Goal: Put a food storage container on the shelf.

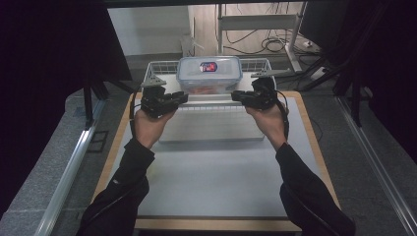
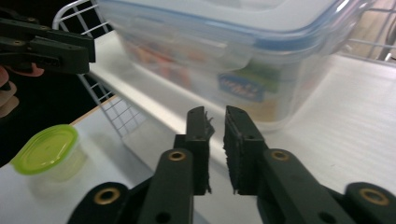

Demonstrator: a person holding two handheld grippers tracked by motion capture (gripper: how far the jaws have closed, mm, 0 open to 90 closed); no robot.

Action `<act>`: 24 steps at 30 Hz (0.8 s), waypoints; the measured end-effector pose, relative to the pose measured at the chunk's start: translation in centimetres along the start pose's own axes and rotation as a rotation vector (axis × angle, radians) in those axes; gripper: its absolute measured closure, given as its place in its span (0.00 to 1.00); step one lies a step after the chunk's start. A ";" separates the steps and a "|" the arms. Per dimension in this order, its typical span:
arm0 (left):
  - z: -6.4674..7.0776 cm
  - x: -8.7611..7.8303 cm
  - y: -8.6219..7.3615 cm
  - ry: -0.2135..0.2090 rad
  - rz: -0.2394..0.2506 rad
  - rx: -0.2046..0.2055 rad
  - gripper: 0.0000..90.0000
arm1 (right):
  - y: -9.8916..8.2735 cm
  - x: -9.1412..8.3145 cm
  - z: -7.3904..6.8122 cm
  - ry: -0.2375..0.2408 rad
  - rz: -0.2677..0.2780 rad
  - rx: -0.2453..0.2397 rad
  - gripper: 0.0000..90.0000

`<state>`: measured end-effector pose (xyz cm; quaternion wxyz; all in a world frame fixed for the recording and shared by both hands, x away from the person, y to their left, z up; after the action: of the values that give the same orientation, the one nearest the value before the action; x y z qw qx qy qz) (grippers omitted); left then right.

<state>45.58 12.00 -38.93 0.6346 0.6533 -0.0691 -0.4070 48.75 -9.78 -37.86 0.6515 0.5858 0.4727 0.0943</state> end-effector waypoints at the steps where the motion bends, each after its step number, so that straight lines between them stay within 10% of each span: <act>1: 0.2 -0.2 -0.3 -0.008 0.000 0.005 0.80 | 0.0 0.0 0.0 0.000 0.000 0.000 0.87; 24: 3.8 -2.0 -7.2 -0.080 -0.057 0.048 0.42 | -5.2 -1.2 -3.2 0.041 -0.018 -0.087 0.42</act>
<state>38.82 11.63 -43.90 0.6038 0.6532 -0.0855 -0.4488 43.55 -9.95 -41.24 0.6674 0.5507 0.4866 0.1206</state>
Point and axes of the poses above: each handheld gripper's, and its own axes: x roughly forward along the jaws, y roughly out of its top, z roughly to its right, the point moved 8 cm from there along x, roughly forward along the jaws, and after that the axes turned 2 degrees about -z, right-handed, at the moved point
